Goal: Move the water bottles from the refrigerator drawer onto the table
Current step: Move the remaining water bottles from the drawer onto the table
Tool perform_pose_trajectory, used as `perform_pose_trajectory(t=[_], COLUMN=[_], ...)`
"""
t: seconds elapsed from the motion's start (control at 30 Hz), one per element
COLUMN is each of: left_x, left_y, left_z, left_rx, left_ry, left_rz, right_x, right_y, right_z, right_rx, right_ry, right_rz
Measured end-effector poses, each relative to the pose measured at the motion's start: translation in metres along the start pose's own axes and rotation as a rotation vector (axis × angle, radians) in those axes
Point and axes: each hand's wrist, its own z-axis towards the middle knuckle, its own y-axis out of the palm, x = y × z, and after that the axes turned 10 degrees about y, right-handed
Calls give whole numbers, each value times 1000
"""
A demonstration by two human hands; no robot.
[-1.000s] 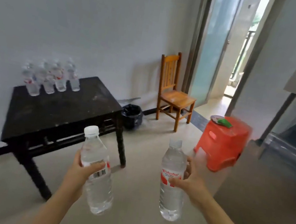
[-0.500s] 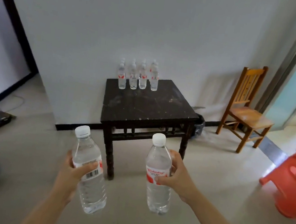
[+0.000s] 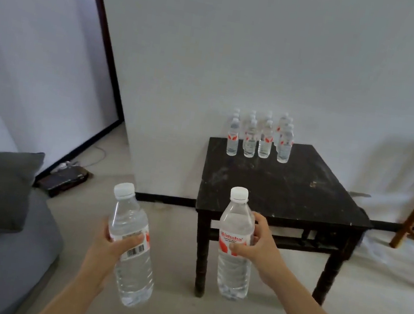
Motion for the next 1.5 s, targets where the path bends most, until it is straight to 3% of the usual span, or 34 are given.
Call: perform_pose_trajectory(t=[0.3, 0.5, 0.67, 0.8, 1.0, 1.3, 1.5], left_x=[-27, -59, -86, -84, -83, -127, -131], left_y=[-60, -91, -131, -146, -126, -36, 31], left_z=[74, 133, 236, 324, 430, 517, 578], left_rx=[187, 228, 204, 150, -66, -380, -536], left_ry=[12, -14, -42, -50, -37, -176, -154], left_rz=[-5, -34, -53, -80, -156, -85, -18], right_x=[-14, -28, -50, -75, -92, -84, -71], right_y=[64, 113, 161, 194, 199, 124, 56], right_z=[109, 182, 268, 327, 382, 425, 478], right_rx=[-207, -233, -200, -117, 82, 386, 533], right_ry=[33, 74, 62, 68, 149, 257, 291], right_rz=[-80, -145, -169, -155, -61, -12, 121])
